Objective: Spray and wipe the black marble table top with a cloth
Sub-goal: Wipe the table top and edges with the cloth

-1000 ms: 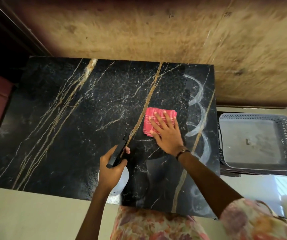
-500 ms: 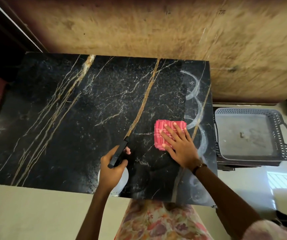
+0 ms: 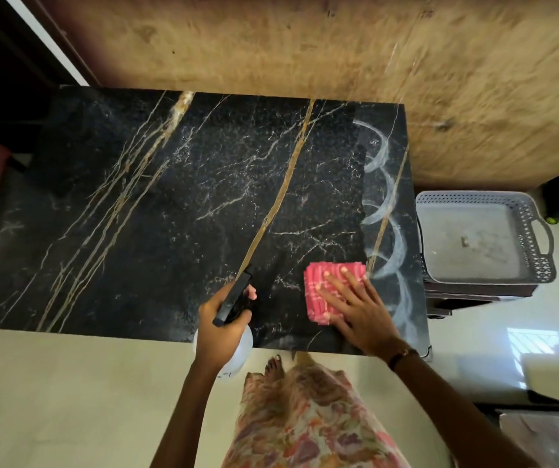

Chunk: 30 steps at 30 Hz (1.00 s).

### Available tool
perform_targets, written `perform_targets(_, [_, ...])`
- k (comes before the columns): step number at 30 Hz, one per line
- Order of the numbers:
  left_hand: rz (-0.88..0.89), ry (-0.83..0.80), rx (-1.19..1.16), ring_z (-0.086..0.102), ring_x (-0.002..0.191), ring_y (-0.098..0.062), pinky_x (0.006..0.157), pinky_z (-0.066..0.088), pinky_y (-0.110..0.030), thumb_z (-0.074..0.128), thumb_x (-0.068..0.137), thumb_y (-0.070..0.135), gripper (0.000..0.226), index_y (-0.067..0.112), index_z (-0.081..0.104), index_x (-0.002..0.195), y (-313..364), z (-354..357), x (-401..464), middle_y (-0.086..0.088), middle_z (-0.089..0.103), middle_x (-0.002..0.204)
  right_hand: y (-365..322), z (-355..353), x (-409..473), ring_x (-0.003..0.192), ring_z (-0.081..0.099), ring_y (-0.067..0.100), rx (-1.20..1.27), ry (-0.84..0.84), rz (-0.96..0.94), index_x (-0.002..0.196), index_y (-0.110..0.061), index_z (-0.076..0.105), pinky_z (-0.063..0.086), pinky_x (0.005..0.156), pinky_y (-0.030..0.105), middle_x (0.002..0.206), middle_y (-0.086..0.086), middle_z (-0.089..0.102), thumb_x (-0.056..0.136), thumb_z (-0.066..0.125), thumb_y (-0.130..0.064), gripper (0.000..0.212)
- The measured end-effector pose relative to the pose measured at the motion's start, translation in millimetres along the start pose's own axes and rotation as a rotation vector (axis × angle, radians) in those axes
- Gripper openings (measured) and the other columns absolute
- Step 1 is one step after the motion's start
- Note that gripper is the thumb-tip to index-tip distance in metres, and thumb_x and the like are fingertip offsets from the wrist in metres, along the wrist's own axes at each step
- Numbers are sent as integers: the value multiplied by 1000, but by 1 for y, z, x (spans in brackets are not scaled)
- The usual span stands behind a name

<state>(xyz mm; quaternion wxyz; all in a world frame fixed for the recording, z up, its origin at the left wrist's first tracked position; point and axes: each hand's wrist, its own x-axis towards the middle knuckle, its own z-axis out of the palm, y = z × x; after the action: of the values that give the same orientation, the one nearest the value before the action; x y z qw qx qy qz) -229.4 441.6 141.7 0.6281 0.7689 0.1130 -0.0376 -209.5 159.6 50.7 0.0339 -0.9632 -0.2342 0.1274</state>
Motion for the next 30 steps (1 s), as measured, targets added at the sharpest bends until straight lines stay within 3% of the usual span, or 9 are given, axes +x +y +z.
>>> perform_targets(4, [-35,8,-13,63,75,-8,70,48,-13,56,78,-20,44,21,68,90,-6,-10,-20,5,71,88,-47,-7,45,148,2,31,75,32,188,148,-34,16,11,117,60,159,1,12,96,24,-50,55])
perform_targets(10, [-74,28,9,50,54,-13,55,42,-25,60,77,-16,43,24,68,89,-21,-22,-41,-2,62,63,-129,16,24,146,13,30,42,1,-117,148,-34,13,12,117,59,157,-1,19,98,23,-51,53])
perform_targets(12, [-44,16,1,53,58,-14,57,44,-23,59,77,-18,45,25,68,89,-22,-25,-44,-9,65,72,-113,24,-11,146,17,28,41,7,-136,148,-35,17,15,118,57,157,-3,22,99,22,-53,53])
perform_targets(16, [-43,-14,-8,60,67,-4,63,45,-10,56,78,-20,47,25,68,89,-21,-27,-51,5,70,80,-42,19,-51,147,14,28,-8,48,23,148,-34,17,12,118,54,157,2,24,98,25,-50,53])
perform_targets(18, [-54,-19,6,59,64,-1,61,43,-7,56,78,-19,47,25,68,88,-21,-27,-54,11,69,77,-28,8,-38,147,10,31,38,40,172,147,-31,21,10,119,55,157,4,24,96,25,-49,54])
perform_targets(21, [-37,-52,2,59,66,-4,62,43,-9,56,77,-19,45,22,68,90,-20,-24,-57,4,70,84,-50,0,2,147,0,32,98,74,298,149,-30,17,3,119,55,159,3,12,98,30,-46,55])
perform_targets(24, [-42,-69,0,59,65,-7,61,44,-13,57,77,-16,42,21,69,92,-19,-18,-57,2,70,85,-79,4,18,147,-5,31,46,27,155,148,-33,6,1,119,55,159,0,6,99,18,-49,53])
perform_targets(28, [-28,-96,5,58,63,-5,63,43,-16,57,77,-16,41,20,69,91,-14,-7,-52,4,71,85,-76,13,-37,144,21,29,17,53,16,146,-30,20,21,115,56,154,1,25,98,25,-49,52])
perform_targets(30, [-18,-114,15,59,65,-4,65,43,-15,56,77,-16,41,21,69,89,-9,-1,-50,5,71,86,-48,20,-73,145,20,28,3,67,31,146,-30,24,20,117,53,154,1,27,98,27,-50,53])
